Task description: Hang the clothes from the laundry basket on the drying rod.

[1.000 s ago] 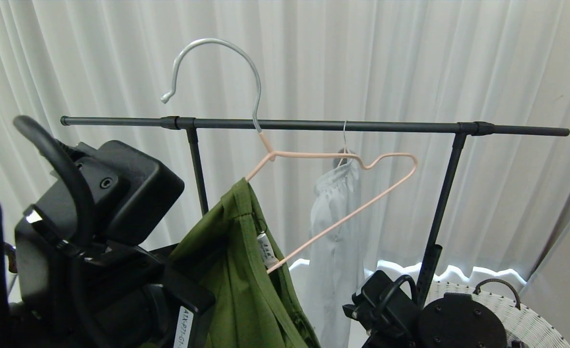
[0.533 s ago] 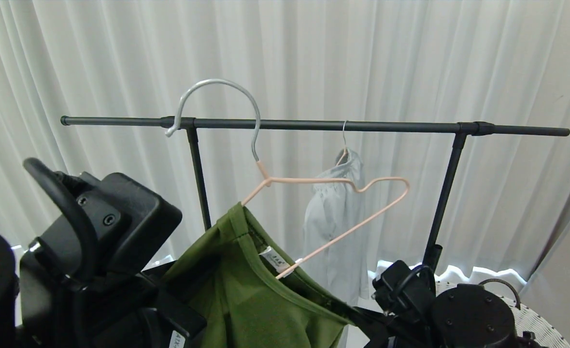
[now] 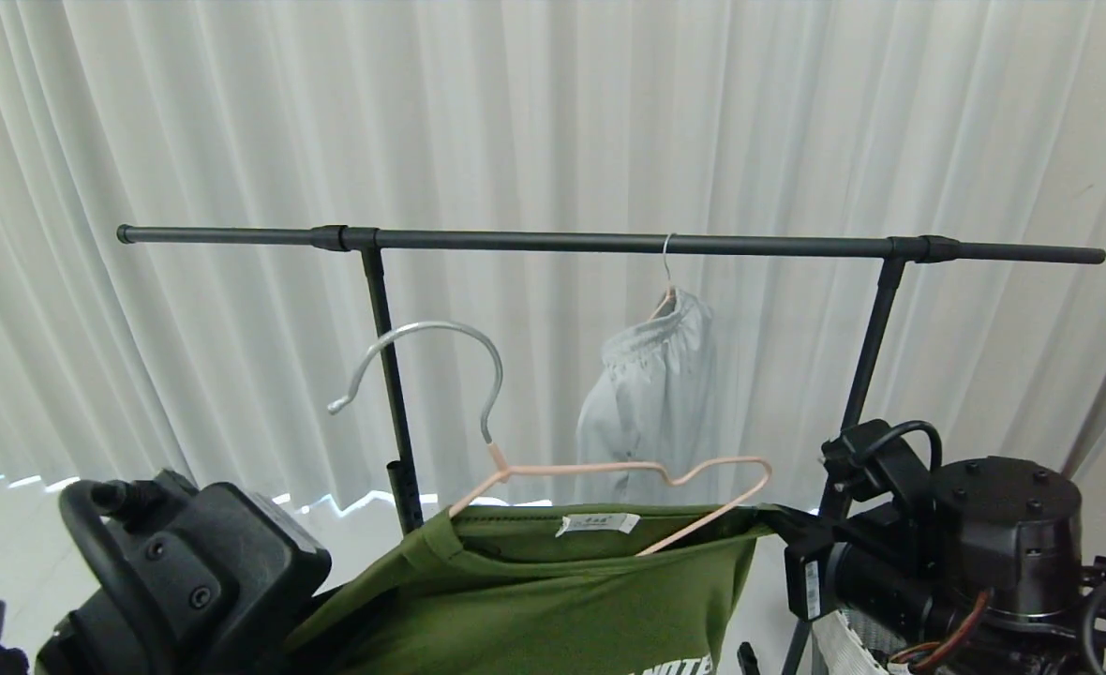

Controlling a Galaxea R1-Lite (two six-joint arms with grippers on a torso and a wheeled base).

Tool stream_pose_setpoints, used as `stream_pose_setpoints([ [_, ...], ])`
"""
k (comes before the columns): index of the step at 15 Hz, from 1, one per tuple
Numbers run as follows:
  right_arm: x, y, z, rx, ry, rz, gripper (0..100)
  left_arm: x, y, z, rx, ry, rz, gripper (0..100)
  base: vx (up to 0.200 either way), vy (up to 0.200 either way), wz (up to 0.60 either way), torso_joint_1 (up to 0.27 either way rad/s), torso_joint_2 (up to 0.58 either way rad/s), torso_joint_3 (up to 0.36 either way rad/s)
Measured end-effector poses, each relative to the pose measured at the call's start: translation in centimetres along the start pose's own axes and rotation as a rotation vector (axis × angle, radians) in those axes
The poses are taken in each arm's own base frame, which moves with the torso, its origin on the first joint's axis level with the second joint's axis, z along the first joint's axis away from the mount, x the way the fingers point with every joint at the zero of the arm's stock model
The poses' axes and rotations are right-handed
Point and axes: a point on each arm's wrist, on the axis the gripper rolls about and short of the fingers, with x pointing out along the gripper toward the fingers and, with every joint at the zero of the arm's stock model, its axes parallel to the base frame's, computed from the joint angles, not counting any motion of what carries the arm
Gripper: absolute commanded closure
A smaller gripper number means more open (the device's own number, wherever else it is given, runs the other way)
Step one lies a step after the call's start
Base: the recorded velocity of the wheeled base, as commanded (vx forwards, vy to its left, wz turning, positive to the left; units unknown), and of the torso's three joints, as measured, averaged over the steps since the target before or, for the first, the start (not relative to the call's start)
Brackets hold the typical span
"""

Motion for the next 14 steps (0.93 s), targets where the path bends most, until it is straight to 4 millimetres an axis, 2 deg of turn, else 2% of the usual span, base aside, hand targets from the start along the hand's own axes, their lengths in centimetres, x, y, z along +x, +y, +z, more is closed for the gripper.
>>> stream_pose_setpoints([
  [4,-0.9,-0.7,0.5,0.008,-0.029,-0.011,100,0.3,-0.1,-2.5,0.079,0.102,0.007,100,0.0,0.0,0.0,0.0,0.0,0.0],
  [7,-1.7,-0.7,0.8,-0.003,-0.043,0.033,100,0.7,0.1,-2.9,0.086,0.131,0.04,100,0.0,0.0,0.0,0.0,0.0,0.0],
  [9,-2.8,-0.7,0.2,-0.052,-0.027,0.135,100,1.2,0.5,-2.8,0.072,0.146,0.128,100,0.0,0.0,0.0,0.0,0.0,0.0],
  [10,-3.5,-0.8,-0.3,-0.092,-0.012,0.175,0,1.2,0.5,-2.6,0.064,0.144,0.131,100,0.0,0.0,0.0,0.0,0.0,0.0],
  [14,-5.0,-0.9,-1.4,-0.132,0.002,0.218,0,1.1,0.3,-2.4,0.062,0.135,0.107,100,0.0,0.0,0.0,0.0,0.0,0.0],
])
